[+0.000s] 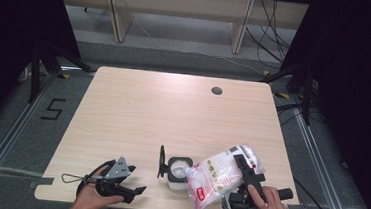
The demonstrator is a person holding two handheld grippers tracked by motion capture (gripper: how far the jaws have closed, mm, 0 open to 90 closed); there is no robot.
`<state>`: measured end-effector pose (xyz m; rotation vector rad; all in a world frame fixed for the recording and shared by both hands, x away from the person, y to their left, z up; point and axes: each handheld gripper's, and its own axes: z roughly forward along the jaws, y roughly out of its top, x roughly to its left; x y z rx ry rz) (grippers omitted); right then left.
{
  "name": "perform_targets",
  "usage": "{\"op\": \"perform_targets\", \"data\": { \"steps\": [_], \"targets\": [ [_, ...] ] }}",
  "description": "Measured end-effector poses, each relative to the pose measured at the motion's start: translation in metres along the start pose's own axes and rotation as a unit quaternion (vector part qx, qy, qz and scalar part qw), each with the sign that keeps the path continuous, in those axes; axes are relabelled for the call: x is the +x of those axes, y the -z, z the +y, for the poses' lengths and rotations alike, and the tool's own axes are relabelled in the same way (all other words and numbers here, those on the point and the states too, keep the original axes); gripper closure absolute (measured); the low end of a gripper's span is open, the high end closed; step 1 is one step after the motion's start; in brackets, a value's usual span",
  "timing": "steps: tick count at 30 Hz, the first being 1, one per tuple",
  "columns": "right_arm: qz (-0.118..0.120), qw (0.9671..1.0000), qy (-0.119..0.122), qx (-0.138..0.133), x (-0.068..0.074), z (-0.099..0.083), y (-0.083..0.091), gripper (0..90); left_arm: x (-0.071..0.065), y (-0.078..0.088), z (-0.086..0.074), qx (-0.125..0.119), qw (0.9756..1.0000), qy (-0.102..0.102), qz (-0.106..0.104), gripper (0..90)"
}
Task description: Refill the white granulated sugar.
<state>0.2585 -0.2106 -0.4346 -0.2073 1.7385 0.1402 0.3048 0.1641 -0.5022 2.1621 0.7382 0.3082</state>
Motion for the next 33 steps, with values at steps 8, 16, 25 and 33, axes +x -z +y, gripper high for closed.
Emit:
{"op": "perform_targets", "data": {
  "steps": [8, 16, 25, 33],
  "targets": [
    [-0.002, 1.0, -0.002, 0.001, 0.0, -0.0009, 0.0016, 43.9, 0.0, 0.0007, 0.0006, -0.002, 1.0, 0.0, 0.0, 22.5],
    [-0.001, 1.0, -0.002, 0.006, -0.0001, -0.0025, 0.0005, 43.9, -0.001, -0.0001, -0.0001, -0.005, 1.0, 0.006, -0.003, 22.5],
    [0.002, 1.0, -0.004, -0.001, 0.001, -0.0014, 0.0014, 44.0, -0.0001, 0.0008, 0.0004, -0.002, 1.0, -0.001, 0.0, 22.5],
    [0.009, 0.9999, 0.001, 0.005, -0.0016, -0.0023, 0.0014, 44.1, -0.0008, 0.0002, 0.0, -0.005, 1.0, 0.004, -0.003, 22.5]
  ]
}}
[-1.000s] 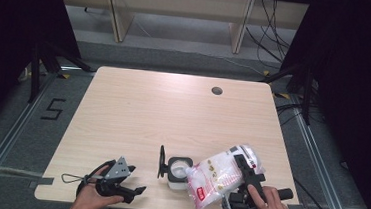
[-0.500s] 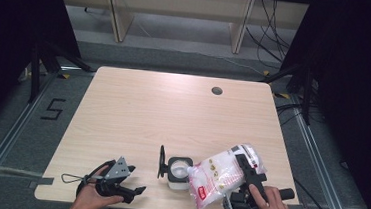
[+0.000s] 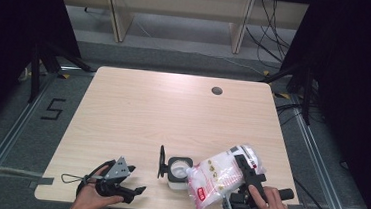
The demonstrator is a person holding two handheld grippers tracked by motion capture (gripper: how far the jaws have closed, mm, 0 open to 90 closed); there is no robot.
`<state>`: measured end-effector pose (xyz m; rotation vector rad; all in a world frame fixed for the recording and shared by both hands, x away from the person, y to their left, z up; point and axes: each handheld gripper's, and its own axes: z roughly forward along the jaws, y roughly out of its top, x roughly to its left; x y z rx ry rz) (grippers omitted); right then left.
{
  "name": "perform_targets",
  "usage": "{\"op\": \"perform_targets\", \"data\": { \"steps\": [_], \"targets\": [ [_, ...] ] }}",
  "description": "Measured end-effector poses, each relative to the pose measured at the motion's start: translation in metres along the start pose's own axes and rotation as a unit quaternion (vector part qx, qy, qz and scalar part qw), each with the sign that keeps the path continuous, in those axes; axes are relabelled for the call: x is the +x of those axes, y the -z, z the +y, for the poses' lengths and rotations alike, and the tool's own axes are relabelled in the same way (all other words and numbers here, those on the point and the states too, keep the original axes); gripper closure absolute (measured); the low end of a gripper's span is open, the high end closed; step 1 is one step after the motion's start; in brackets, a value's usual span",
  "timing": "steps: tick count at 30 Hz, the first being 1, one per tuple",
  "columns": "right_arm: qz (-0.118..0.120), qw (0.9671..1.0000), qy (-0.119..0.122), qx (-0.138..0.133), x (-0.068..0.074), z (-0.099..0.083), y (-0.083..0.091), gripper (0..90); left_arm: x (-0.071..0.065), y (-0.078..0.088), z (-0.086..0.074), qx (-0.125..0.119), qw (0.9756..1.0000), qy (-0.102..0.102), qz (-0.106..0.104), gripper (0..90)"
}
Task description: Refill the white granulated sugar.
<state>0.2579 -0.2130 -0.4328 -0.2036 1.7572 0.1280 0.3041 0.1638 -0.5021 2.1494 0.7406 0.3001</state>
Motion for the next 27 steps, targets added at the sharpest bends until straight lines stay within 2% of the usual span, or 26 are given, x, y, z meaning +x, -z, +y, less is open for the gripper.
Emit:
{"op": "perform_targets", "data": {
  "steps": [1, 2, 3, 4, 5, 6, 7, 9, 10, 11, 12, 13, 14, 15, 16, 17, 18, 21, 22, 25, 26, 27],
  "targets": [
    [-0.013, 0.9998, 0.01, -0.009, -0.0008, -0.0008, -0.001, 44.0, 0.0002, 0.0006, 0.0004, 0.001, 1.0, -0.001, 0.0, 22.5],
    [-0.01, 0.9998, 0.018, -0.005, -0.0015, -0.0006, 0.0, 44.1, 0.001, 0.0008, 0.0006, 0.003, 1.0, -0.004, 0.003, 22.5],
    [-0.012, 0.9999, -0.003, -0.004, 0.0018, -0.001, 0.0005, 44.1, 0.0003, 0.0003, 0.0003, 0.001, 1.0, -0.001, 0.001, 22.5],
    [-0.012, 0.9997, 0.018, -0.009, -0.0011, 0.0003, 0.0004, 44.1, -0.0003, -0.0003, -0.0001, -0.001, 1.0, 0.002, 0.0, 22.5],
    [-0.008, 0.9999, -0.007, -0.006, 0.0027, 0.0007, 0.0005, 44.1, 0.0005, 0.0002, 0.0, 0.004, 1.0, -0.003, 0.001, 22.5],
    [-0.012, 0.9998, 0.005, -0.016, 0.0014, 0.0016, -0.0002, 44.1, 0.0007, 0.0004, 0.0004, 0.002, 1.0, -0.006, 0.0, 22.5],
    [-0.014, 0.9999, 0.001, -0.009, 0.0021, 0.0025, 0.0016, 44.1, 0.0009, 0.0009, 0.0006, 0.003, 1.0, -0.005, 0.003, 22.5],
    [-0.014, 0.9998, 0.002, -0.013, 0.0016, 0.0022, 0.0014, 44.1, 0.0012, 0.0013, 0.0003, 0.007, 0.9999, -0.008, 0.003, 22.5],
    [-0.005, 1.0, 0.001, -0.005, 0.0009, 0.0022, 0.0018, 44.2, 0.0014, 0.0011, 0.0002, 0.007, 0.9999, -0.01, 0.0, 22.5],
    [-0.013, 0.9997, 0.003, -0.02, 0.0009, 0.0011, -0.0005, 44.2, 0.0002, 0.0001, 0.0002, -0.001, 1.0, -0.001, 0.0, 22.5],
    [-0.006, 0.9999, -0.006, -0.008, 0.0017, 0.0008, 0.0011, 44.2, 0.0007, 0.0009, 0.0004, 0.003, 1.0, -0.003, 0.003, 22.5],
    [-0.009, 0.9999, 0.004, -0.012, 0.0007, 0.0002, 0.0003, 44.2, 0.0015, 0.0016, 0.0008, 0.005, 0.9999, -0.011, 0.002, 22.5],
    [-0.01, 0.9999, -0.001, -0.01, 0.0015, -0.0005, 0.0004, 44.2, 0.0012, 0.0013, 0.0005, 0.005, 0.9999, -0.009, 0.002, 22.5],
    [-0.013, 0.9996, 0.019, -0.014, -0.0012, -0.0003, -0.0004, 44.2, 0.0006, 0.0004, 0.0002, 0.003, 1.0, -0.004, 0.001, 22.5],
    [-0.011, 0.9999, -0.007, -0.004, 0.0021, -0.0007, 0.0006, 44.2, 0.0009, 0.0001, 0.0003, -0.001, 1.0, -0.007, 0.0, 22.5],
    [-0.012, 0.9999, 0.005, -0.007, 0.0007, 0.0, 0.0006, 44.2, 0.0004, 0.0004, 0.0002, 0.001, 1.0, -0.001, 0.0, 22.5],
    [-0.007, 0.9998, -0.019, -0.003, 0.0037, 0.0, 0.0017, 44.2, 0.0008, 0.0008, 0.0005, 0.003, 1.0, -0.003, 0.003, 22.5],
    [-0.009, 0.9996, 0.02, -0.015, -0.0017, 0.0027, 0.0012, 44.3, 0.0017, 0.0011, 0.0002, 0.01, 0.9999, -0.011, 0.003, 22.5],
    [-0.006, 0.9999, 0.007, -0.012, -0.0002, 0.0025, 0.001, 44.3, 0.0004, 0.0005, 0.0001, 0.002, 1.0, -0.001, 0.002, 22.5],
    [-0.008, 0.9999, -0.007, -0.009, 0.0018, -0.0002, 0.0012, 44.3, 0.0013, 0.0015, 0.0004, 0.006, 0.9999, -0.009, 0.003, 22.5],
    [-0.012, 0.9998, 0.012, -0.013, -0.0013, -0.0009, 0.0001, 44.3, 0.0016, 0.0013, 0.0002, 0.009, 0.9999, -0.01, 0.003, 22.5],
    [-0.007, 0.9999, -0.009, -0.006, 0.0013, -0.0021, 0.0002, 44.3, 0.0002, 0.0001, 0.0001, -0.001, 1.0, -0.001, 0.0, 22.5]
  ]
}}
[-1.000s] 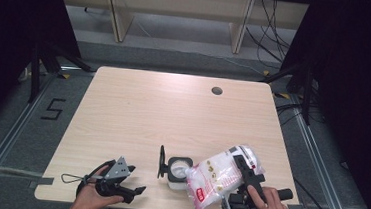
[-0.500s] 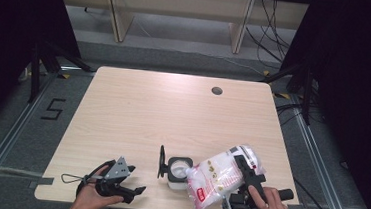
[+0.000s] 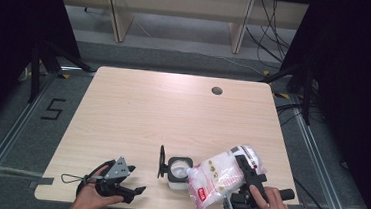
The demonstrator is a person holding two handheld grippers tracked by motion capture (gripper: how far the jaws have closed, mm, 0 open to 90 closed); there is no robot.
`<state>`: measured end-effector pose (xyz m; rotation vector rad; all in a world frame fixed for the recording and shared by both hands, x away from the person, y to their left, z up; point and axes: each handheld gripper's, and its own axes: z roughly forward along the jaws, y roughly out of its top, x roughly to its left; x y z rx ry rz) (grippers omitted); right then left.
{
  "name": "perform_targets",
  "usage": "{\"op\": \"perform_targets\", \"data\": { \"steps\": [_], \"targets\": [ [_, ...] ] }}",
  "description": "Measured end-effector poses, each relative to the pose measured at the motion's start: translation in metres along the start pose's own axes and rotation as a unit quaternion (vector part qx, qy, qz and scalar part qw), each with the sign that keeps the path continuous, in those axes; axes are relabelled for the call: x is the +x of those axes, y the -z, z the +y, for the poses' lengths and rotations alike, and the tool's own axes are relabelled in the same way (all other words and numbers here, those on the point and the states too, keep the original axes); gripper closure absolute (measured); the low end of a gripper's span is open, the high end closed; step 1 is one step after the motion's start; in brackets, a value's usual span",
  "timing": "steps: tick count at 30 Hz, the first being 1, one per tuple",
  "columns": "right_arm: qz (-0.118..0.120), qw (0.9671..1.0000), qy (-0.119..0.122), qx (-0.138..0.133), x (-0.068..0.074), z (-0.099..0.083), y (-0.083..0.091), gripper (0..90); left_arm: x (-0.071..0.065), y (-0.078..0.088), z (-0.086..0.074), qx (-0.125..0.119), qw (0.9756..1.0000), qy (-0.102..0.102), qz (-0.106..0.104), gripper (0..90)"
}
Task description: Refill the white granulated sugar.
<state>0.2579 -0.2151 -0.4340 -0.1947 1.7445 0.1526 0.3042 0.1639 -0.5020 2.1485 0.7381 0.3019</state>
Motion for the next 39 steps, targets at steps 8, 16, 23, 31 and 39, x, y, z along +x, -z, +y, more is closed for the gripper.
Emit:
{"op": "perform_targets", "data": {
  "steps": [8, 16, 23, 31, 39],
  "targets": [
    [0.0, 1.0, -0.002, 0.0, 0.001, 0.0017, 0.0016, 44.4, 0.0012, 0.0013, 0.0005, 0.007, 0.9999, -0.006, 0.003, 22.5],
    [-0.005, 0.9999, 0.012, -0.006, -0.0023, 0.001, 0.0002, 44.5, 0.0015, 0.0012, 0.0, 0.011, 0.9999, -0.01, 0.0, 22.5],
    [-0.005, 0.9999, 0.007, -0.008, -0.0011, 0.0011, 0.0003, 44.6, 0.0009, 0.0016, 0.0003, 0.006, 1.0, -0.004, 0.001, 22.5],
    [-0.005, 0.9995, 0.03, -0.009, -0.0054, 0.0013, 0.0011, 44.6, 0.0009, 0.0012, 0.0002, 0.008, 1.0, -0.006, 0.0, 22.5],
    [-0.002, 0.9998, 0.02, -0.006, -0.0025, -0.0001, -0.0008, 44.7, 0.0008, 0.0014, 0.0003, 0.007, 1.0, -0.005, -0.001, 22.5]
  ]
}}
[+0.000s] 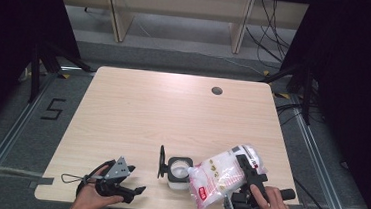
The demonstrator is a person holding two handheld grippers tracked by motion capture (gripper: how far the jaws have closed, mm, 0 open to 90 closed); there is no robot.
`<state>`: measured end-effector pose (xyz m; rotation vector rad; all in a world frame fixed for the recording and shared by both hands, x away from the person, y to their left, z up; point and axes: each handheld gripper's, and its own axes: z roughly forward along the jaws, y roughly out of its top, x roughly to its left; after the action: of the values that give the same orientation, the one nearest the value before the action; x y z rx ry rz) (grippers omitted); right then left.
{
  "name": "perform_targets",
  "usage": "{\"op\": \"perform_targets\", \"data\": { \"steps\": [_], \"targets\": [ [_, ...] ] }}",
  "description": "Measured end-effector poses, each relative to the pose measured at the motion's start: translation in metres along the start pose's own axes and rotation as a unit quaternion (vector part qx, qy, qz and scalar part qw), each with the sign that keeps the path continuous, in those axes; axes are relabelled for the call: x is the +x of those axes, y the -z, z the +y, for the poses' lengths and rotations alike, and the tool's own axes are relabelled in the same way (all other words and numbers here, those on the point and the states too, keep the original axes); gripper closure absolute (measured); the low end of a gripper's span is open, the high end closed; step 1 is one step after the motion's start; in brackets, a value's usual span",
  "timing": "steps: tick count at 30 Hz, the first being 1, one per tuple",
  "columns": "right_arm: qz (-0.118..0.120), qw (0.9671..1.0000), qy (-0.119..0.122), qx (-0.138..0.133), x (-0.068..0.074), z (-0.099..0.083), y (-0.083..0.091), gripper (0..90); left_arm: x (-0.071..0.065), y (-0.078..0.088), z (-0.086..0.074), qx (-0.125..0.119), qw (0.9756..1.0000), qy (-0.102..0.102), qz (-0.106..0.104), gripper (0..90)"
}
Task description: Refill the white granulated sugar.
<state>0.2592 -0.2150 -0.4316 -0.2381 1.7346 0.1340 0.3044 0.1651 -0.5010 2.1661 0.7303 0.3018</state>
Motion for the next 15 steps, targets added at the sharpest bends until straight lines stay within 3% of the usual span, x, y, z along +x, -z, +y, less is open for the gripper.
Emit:
{"op": "perform_targets", "data": {
  "steps": [2, 6, 7, 8, 11, 13, 15],
  "targets": [
    [0.0, 0.9998, -0.018, 0.007, 0.0024, 0.0006, 0.0021, 44.7, 0.0004, -0.0001, 0.0001, 0.0, 1.0, -0.002, 0.004, 22.5],
    [-0.008, 0.9999, 0.004, -0.012, -0.0011, 0.001, 0.0, 44.7, 0.0005, 0.0003, 0.0002, 0.0, 1.0, -0.003, 0.003, 22.5],
    [-0.003, 1.0, 0.001, 0.0, -0.001, 0.001, 0.0017, 44.7, 0.0008, 0.0001, 0.0003, -0.001, 1.0, -0.006, 0.002, 22.5],
    [0.001, 0.9997, -0.022, 0.008, 0.002, 0.0001, 0.0021, 44.8, 0.0001, 0.0, -0.0001, 0.001, 1.0, -0.001, 0.004, 22.5],
    [0.002, 0.9999, -0.009, 0.007, 0.0006, -0.0002, 0.0014, 44.7, -0.0001, 0.0, 0.0, -0.001, 1.0, 0.001, 0.0, 22.5],
    [0.0, 0.9998, -0.02, 0.006, 0.0021, 0.0002, 0.0022, 44.8, -0.0001, -0.0002, 0.0, -0.002, 1.0, 0.001, 0.001, 22.5],
    [-0.001, 1.0, 0.004, -0.001, -0.0022, 0.0015, 0.0014, 44.8, -0.0006, -0.001, -0.0004, -0.003, 1.0, 0.005, 0.002, 22.5]
  ]
}}
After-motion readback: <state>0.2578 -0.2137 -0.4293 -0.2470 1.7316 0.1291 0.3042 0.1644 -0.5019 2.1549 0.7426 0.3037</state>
